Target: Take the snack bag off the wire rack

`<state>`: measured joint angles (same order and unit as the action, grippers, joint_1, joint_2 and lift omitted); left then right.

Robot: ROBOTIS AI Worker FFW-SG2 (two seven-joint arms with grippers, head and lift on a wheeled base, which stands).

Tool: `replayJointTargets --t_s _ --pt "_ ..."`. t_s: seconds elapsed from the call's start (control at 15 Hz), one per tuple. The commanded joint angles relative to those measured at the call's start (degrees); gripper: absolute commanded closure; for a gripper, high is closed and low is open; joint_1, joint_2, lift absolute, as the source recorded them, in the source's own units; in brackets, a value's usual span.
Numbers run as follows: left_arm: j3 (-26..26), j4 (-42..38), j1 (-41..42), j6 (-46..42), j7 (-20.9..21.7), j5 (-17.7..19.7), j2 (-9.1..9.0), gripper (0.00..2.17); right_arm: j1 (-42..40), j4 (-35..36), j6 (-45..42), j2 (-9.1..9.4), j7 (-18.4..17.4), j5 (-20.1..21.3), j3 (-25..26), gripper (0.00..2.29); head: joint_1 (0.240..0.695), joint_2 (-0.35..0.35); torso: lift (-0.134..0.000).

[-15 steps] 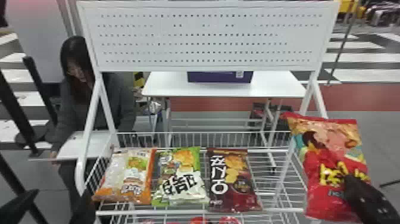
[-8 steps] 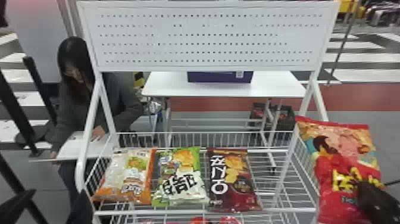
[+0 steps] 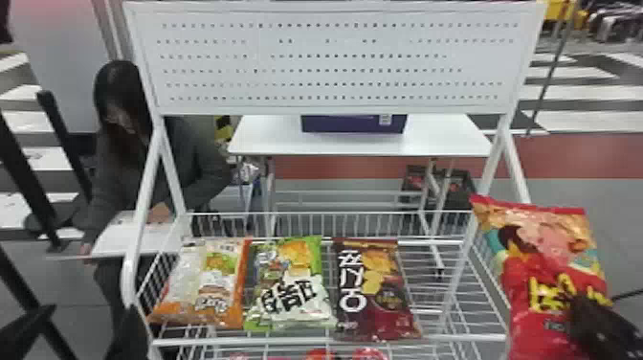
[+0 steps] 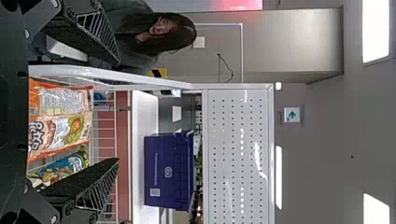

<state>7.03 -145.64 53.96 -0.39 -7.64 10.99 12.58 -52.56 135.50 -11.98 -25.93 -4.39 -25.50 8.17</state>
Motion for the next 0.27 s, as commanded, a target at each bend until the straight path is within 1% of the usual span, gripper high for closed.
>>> replayJointTargets --t_s 0.0,0.2 --pt "0.0 0.1 0.0 0.0 0.0 0.0 -0.01 0.16 0.0 0.4 0.5 0.00 -0.1 0.0 0.0 2.23 0.499 0.000 0.000" --pt "0.1 0.2 -0.1 0.0 0.0 0.0 -0.01 0.16 0.0 0.3 0.3 0.00 -0.1 0.0 0.0 2.23 0.499 0.000 0.000"
